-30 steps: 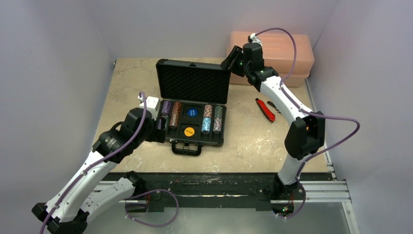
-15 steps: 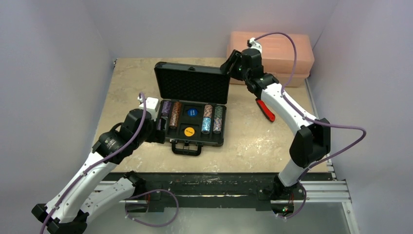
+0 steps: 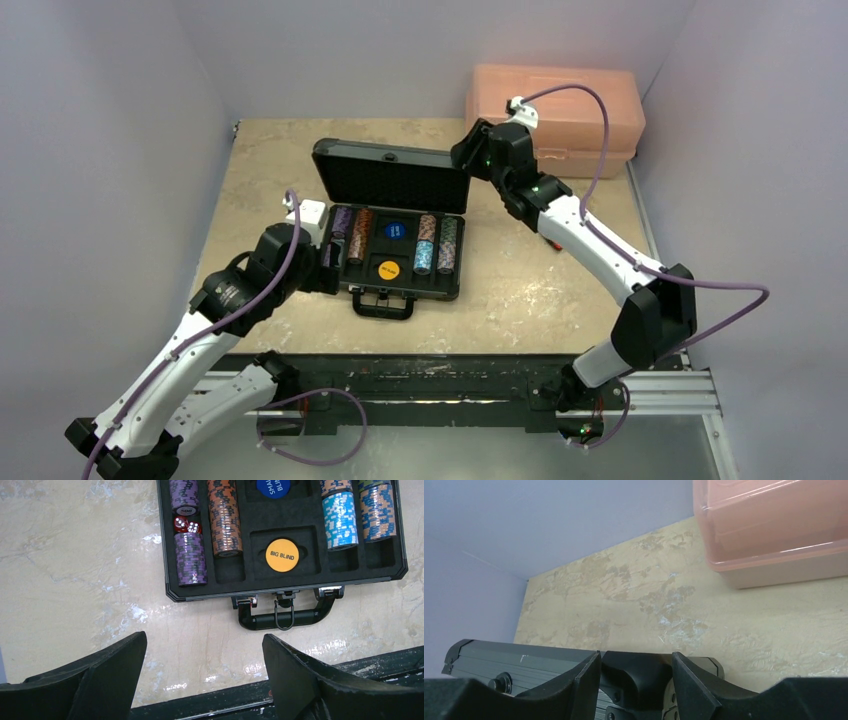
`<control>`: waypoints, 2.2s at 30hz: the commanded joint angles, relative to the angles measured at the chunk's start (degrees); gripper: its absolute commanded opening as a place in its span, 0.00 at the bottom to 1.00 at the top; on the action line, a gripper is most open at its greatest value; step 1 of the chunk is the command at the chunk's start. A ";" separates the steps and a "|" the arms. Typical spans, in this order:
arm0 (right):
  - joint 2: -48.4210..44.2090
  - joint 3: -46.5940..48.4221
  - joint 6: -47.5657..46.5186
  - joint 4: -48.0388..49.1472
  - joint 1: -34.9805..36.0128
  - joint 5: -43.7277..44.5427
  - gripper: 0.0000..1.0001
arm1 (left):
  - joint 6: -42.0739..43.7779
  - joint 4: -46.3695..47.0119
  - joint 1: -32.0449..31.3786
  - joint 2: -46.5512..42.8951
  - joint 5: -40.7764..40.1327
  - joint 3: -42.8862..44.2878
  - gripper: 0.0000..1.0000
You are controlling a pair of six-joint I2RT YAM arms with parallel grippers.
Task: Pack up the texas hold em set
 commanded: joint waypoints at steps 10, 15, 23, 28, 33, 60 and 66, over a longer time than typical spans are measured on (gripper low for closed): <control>1.93 -10.38 6.33 -3.52 12.45 -9.88 0.52 | 0.80 2.07 0.27 -1.80 0.80 0.16 0.86; 2.33 -11.93 7.00 -2.93 14.29 -9.48 0.52 | 1.21 2.94 0.27 -3.67 2.97 -0.09 0.86; 2.38 -14.40 7.62 -2.33 15.86 -9.09 0.52 | 2.63 6.10 0.32 -7.61 9.22 -1.13 0.86; 1.58 -16.28 7.84 -2.24 16.28 -8.80 0.52 | 2.81 6.43 0.31 -7.85 9.23 -1.34 0.86; 0.19 -16.89 6.65 -3.28 16.33 -7.03 0.52 | 2.68 6.06 0.33 -6.68 7.94 -1.26 0.86; 0.69 -13.65 -1.23 -3.07 13.24 -1.43 0.80 | -12.71 6.54 31.20 14.69 19.89 3.63 0.92; -0.41 -20.53 -1.08 2.16 13.19 -5.71 0.79 | -17.43 12.03 40.70 18.81 27.17 -2.25 0.94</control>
